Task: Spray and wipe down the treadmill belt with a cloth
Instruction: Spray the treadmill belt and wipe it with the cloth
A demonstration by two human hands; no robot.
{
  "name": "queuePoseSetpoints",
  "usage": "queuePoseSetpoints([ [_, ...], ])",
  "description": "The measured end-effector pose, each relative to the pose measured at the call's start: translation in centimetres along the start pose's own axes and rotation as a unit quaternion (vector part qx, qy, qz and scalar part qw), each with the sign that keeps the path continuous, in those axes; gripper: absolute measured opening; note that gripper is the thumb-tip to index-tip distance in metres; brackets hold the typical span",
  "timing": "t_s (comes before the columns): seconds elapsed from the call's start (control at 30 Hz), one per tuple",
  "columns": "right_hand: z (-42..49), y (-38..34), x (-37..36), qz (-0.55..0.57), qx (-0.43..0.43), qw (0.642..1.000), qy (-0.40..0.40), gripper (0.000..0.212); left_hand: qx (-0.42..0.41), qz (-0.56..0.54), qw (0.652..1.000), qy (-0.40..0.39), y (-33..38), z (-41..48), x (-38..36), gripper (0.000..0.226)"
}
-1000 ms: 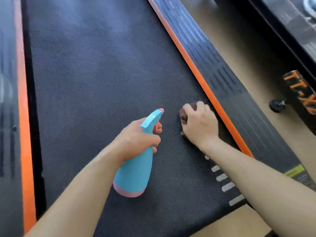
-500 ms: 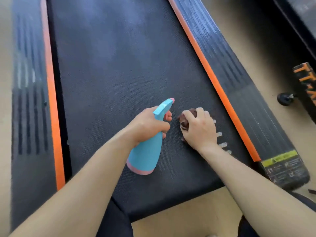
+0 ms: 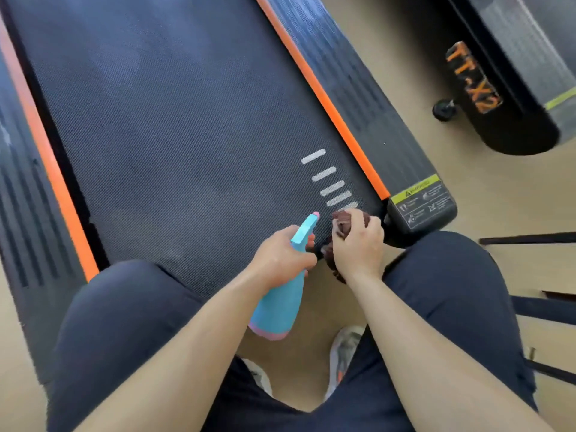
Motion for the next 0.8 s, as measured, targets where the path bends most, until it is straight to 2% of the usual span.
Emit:
queuePoseSetpoints([
  [0.07, 0.1, 0.2, 0.9, 0.011, 0.004, 1.0, 0.012, 0.036, -0.005, 0.039, 0.999, -0.012, 0.5, 0.3, -0.8, 0.028],
  [0.23, -0.2, 2.3, 1.4, 0.001, 0.012, 1.0, 0.023, 0.035, -0.006, 0.057, 0.998, -0.029, 0.6, 0.8, -2.2, 0.025],
  [0.37, -0.4, 2.7, 1.5, 0.012, 0.017, 0.999, 0.03, 0.034, 0.018, 0.048, 0.999, -0.009, 0.2, 0.8, -2.3, 0.019],
  [0.5, 1.0, -0.3, 1.0, 0.02, 0.1, 0.994, 0.047, 0.033, 0.035, 0.055, 0.998, 0.002, 0.2, 0.4, -1.3, 0.015],
  [0.67, 7.2, -7.8, -2.1, -0.095, 0.196, 0.975, 0.051, 0.035, 0.013, 0.032, 0.999, 0.021, 0.8, 0.6, 0.4, 0.032],
  [0.8, 9.9, -10.7, -2.9, -0.111, 0.2, 0.972, 0.048, 0.033, -0.005, -0.007, 0.998, 0.055, 2.0, 1.4, 1.9, 0.034],
])
Point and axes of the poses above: each hand's wrist, its own z-axis towards the middle knuckle, its own x-axis out of the back of the hand, y = z × x, the point moved 6 cm from there along z, towards the middle knuckle, and after that the axes turned 15 degrees about -x, right-handed, at the moved point
